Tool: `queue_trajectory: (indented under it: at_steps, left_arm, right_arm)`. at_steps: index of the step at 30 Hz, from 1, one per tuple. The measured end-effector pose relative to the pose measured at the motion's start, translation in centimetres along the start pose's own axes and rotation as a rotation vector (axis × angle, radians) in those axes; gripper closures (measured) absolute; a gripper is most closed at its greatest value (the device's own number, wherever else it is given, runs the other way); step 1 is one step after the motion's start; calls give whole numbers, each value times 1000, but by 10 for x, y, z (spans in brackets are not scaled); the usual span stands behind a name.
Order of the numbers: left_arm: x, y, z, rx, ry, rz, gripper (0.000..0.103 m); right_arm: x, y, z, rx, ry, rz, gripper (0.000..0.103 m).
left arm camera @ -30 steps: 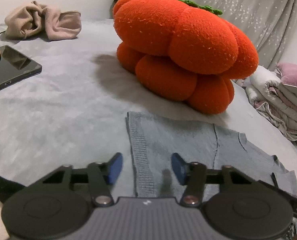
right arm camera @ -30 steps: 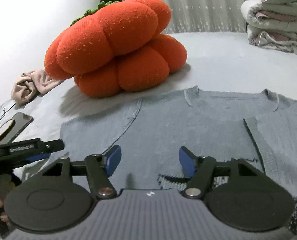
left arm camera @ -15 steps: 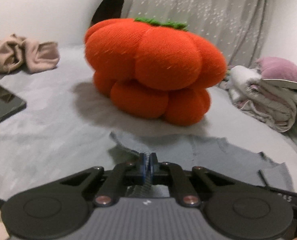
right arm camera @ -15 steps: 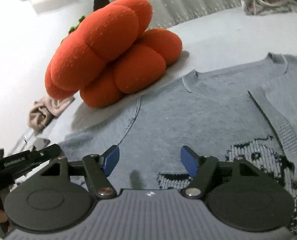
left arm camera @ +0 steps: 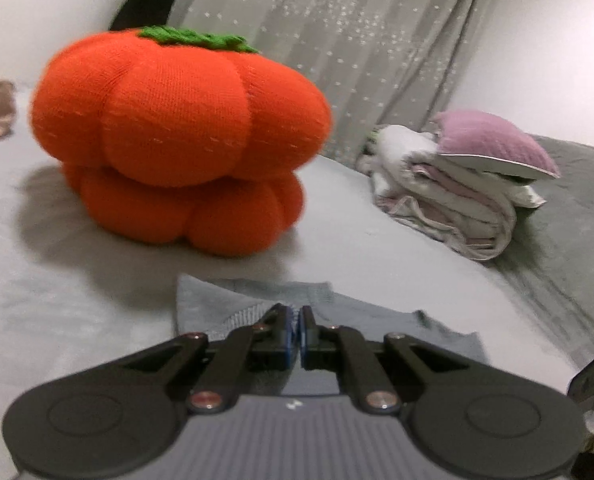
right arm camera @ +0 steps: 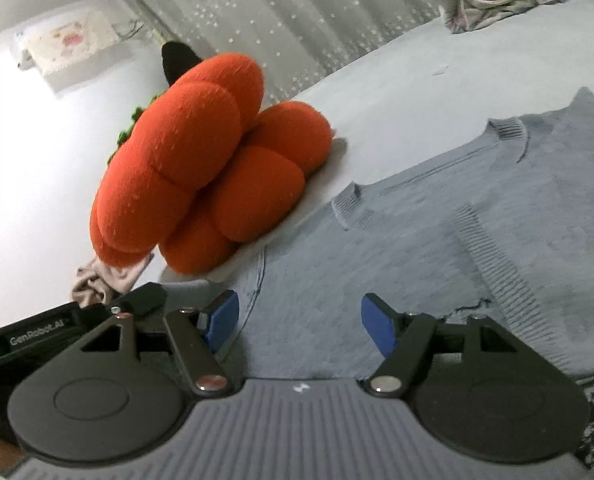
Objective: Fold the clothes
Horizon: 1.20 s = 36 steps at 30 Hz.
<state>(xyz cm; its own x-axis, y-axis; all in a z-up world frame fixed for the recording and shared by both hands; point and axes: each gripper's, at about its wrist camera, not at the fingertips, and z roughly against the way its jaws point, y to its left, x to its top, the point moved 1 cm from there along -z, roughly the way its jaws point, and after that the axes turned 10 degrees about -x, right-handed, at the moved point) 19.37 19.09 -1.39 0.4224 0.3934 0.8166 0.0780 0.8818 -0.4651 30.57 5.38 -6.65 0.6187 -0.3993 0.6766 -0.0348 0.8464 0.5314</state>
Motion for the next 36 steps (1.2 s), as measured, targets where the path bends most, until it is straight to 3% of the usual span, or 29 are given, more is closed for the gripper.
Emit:
queue_trajectory:
  at_steps: [5, 9, 11, 13, 14, 18, 21, 24, 31, 36]
  left_arm:
    - [-7, -5, -22, -103, 66, 51, 100]
    - [-21, -9, -38, -191, 194, 43, 99]
    - [-26, -11, -37, -204, 209, 14, 97]
    - [-26, -11, -33, -213, 201, 0, 88]
    - [-25, -9, -30, -207, 192, 6, 82]
    - [-18, 4, -22, -176, 187, 20, 76]
    - [-20, 5, -17, -142, 234, -48, 66]
    - [-25, 8, -9, -102, 267, -120, 65]
    - [-45, 14, 9, -132, 334, -232, 60]
    - [-63, 5, 11, -111, 373, -380, 57]
  right_arm:
    - [6, -8, 3, -1, -18, -37, 31]
    - [8, -14, 3, -13, -25, -51, 31]
    - [8, -17, 1, -19, -24, -56, 31]
    - [7, -18, 1, -23, -22, -54, 31]
    - [7, -16, 0, -19, -21, -35, 31]
    - [3, -9, -1, -4, -18, 40, 31]
    - [0, -3, -2, 7, -16, 97, 40]
    - [-8, 10, -4, -13, -22, 238, 48]
    - [-42, 44, -16, -91, -17, 633, 48]
    - [-53, 51, -28, -171, -22, 732, 49]
